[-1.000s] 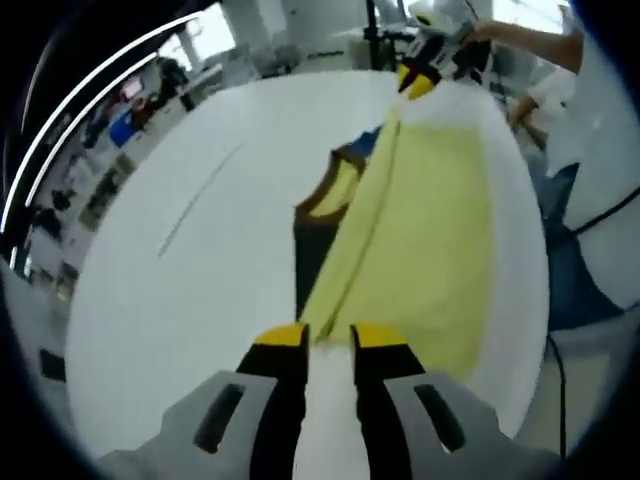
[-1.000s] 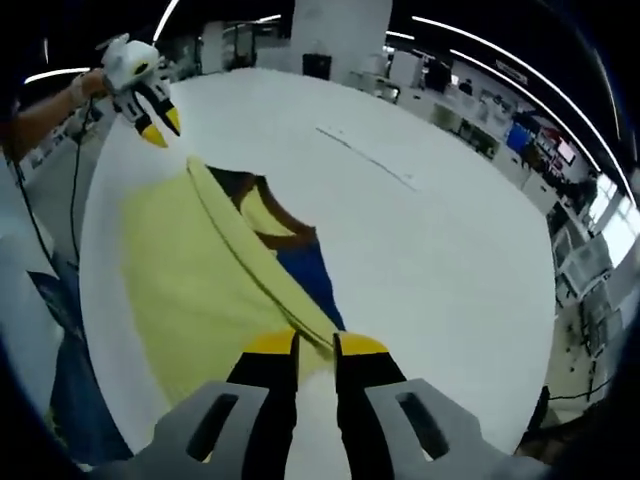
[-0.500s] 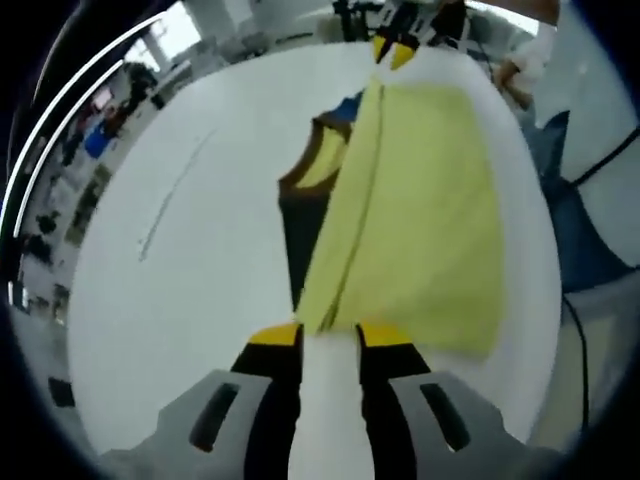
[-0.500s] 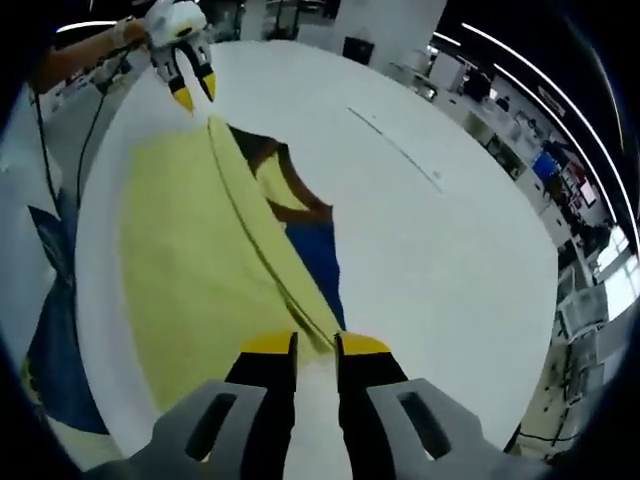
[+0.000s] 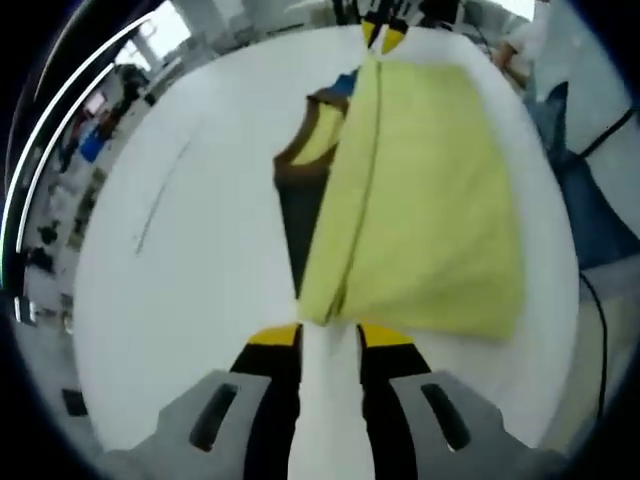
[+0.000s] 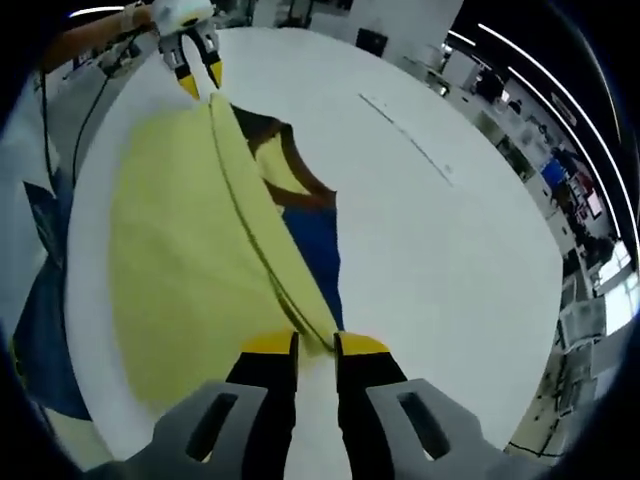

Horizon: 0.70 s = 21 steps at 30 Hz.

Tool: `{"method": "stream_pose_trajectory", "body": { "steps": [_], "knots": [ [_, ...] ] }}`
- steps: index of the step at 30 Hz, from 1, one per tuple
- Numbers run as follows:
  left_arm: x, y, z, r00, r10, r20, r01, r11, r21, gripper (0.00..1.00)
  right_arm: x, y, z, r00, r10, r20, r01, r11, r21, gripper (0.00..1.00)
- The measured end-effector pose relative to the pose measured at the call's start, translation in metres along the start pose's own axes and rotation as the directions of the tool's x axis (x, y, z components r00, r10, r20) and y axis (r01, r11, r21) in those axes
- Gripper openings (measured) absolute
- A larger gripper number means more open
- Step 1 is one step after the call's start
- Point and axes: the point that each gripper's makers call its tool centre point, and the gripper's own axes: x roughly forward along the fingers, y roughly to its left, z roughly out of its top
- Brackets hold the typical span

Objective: Fold the garment on the visible template until the final outline fits inside the template.

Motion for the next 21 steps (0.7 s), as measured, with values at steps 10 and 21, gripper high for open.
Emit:
{"method": "stream_pose_trajectory", "body": {
  "steps": [10,21],
  "knots": [
    [0.005,0.013,-0.006,0.998,0.064,0.013,-0.065,0.998,0.003,0.11,0.005,0.0,-0.006,1.0,0.017,-0.02,-0.017,1.0,0.013,0.12],
    [0.01,0.011,0.003,0.998,0.05,0.037,-0.053,0.993,0.103,0.09,0.009,0.0,-0.008,0.999,0.025,-0.033,-0.024,1.0,0.019,0.1]
  ]
}}
